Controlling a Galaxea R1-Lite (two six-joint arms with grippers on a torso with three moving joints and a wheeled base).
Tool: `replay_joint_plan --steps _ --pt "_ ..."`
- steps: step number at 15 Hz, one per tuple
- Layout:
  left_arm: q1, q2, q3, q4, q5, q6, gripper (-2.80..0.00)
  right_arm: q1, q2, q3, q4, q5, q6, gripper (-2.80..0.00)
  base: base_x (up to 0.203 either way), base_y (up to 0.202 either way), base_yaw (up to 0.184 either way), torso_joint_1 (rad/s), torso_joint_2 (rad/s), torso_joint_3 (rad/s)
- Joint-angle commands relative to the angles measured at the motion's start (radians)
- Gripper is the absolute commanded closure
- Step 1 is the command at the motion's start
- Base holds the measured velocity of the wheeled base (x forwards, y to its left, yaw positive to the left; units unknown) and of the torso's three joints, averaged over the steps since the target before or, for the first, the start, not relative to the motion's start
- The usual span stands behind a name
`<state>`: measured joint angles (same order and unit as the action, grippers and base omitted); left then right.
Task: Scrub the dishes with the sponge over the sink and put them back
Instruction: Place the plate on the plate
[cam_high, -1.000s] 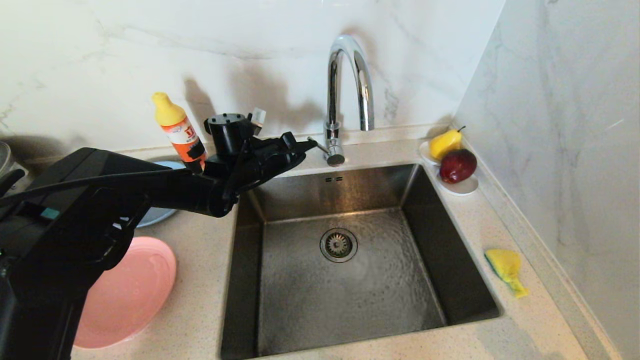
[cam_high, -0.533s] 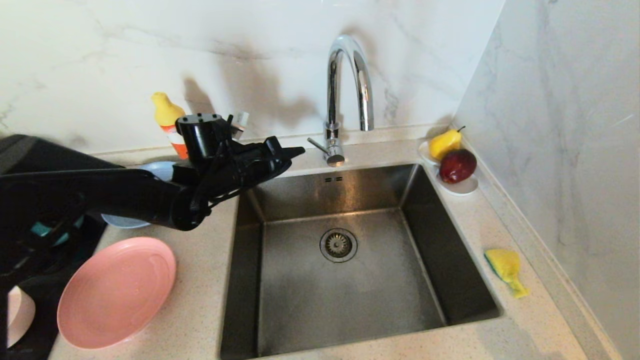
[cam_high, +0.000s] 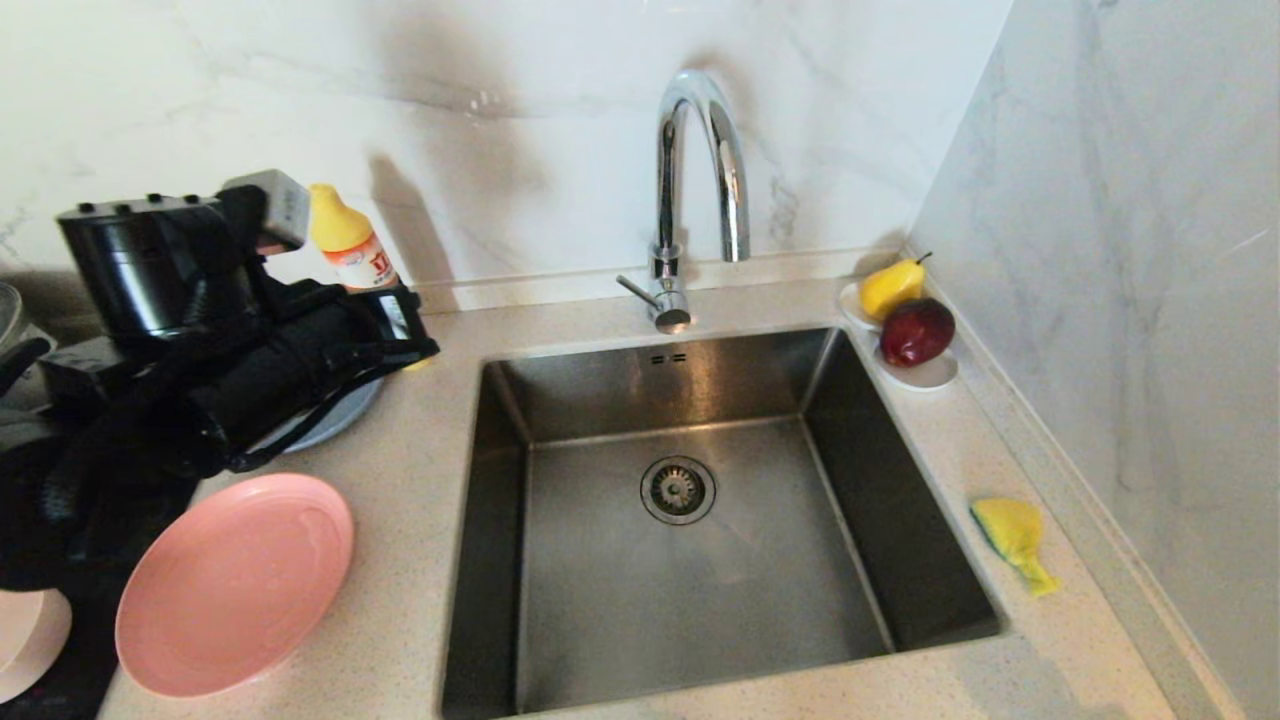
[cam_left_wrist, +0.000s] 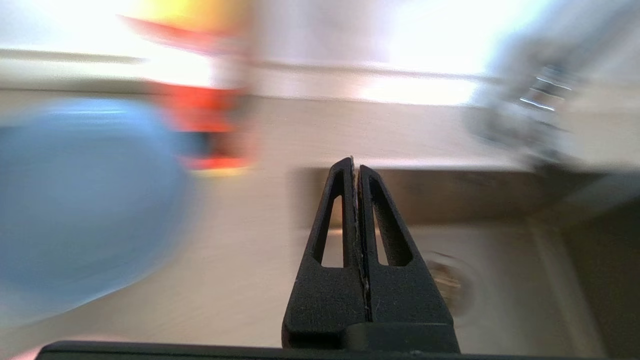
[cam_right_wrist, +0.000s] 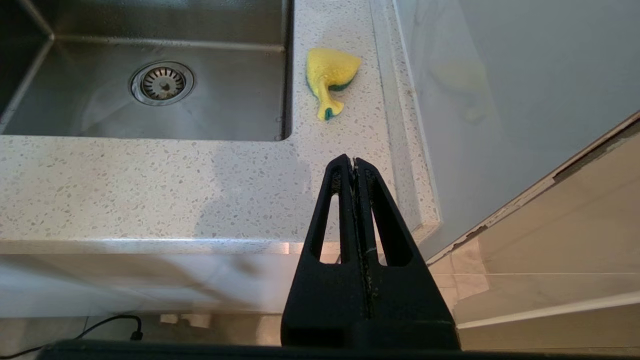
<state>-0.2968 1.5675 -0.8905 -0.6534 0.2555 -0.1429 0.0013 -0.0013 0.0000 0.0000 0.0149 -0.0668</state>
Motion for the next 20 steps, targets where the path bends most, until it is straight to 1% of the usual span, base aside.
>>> replay_joint_plan --steps 1,2,3,5,7,8,10,12,13,14,16,18,20 --pt "0.007 -0.21 0.022 0.108 0.194 0.023 0.0 0.0 0.0 0.0 0.0 0.0 -0.001 0.0 0.0 0.0 0.0 0.0 0.0 0.0" --pt "0.036 -0.275 0.022 0.189 0.268 0.05 0.0 0.0 0.0 0.0 0.0 0.0 -0.001 0.0 0.0 0.0 0.0 0.0 0.0 0.0" --pt "0.1 -0.311 0.018 0.235 0.314 0.074 0.0 0.0 0.0 0.0 0.0 0.0 -0.001 0.0 0.0 0.0 0.0 0.0 0.0 0.0" --pt "0.241 -0.314 -0.008 0.268 0.348 0.107 0.0 0.0 0.0 0.0 0.0 0.0 -0.001 0.0 0.0 0.0 0.0 0.0 0.0 0.0" --pt "0.38 -0.283 -0.028 0.273 0.343 0.166 0.0 0.0 0.0 0.0 0.0 0.0 -0.001 0.0 0.0 0.0 0.0 0.0 0.0 0.0" --pt "0.435 -0.264 -0.033 0.272 0.314 0.184 0.0 0.0 0.0 0.0 0.0 0.0 -0.001 0.0 0.0 0.0 0.0 0.0 0.0 0.0" --pt "0.489 -0.192 -0.042 0.28 0.24 0.192 0.0 0.0 0.0 0.0 0.0 0.0 -0.001 0.0 0.0 0.0 0.0 0.0 0.0 0.0" --pt "0.535 -0.094 -0.059 0.302 0.17 0.186 0.0 0.0 0.0 0.0 0.0 0.0 -0.001 0.0 0.0 0.0 0.0 0.0 0.0 0.0" --pt "0.566 -0.049 -0.079 0.337 0.114 0.172 0.0 0.0 0.0 0.0 0.0 0.0 -0.001 0.0 0.0 0.0 0.0 0.0 0.0 0.0" --pt "0.598 -0.016 -0.126 0.397 0.06 0.147 0.0 0.0 0.0 0.0 0.0 0.0 -0.001 0.0 0.0 0.0 0.0 0.0 0.0 0.0" --pt "0.644 0.037 -0.236 0.53 -0.017 0.087 0.0 0.0 0.0 0.0 0.0 0.0 -0.001 0.0 0.0 0.0 0.0 0.0 0.0 0.0" --pt "0.687 0.07 -0.341 0.667 -0.124 0.022 0.0 0.0 0.0 0.0 0.0 0.0 -0.001 0.0 0.0 0.0 0.0 0.0 0.0 0.0" --pt "0.717 0.098 -0.443 0.791 -0.19 -0.034 0.0 0.0 0.0 0.0 0.0 0.0 -0.001 0.0 0.0 0.0 0.0 0.0 0.0 0.0"
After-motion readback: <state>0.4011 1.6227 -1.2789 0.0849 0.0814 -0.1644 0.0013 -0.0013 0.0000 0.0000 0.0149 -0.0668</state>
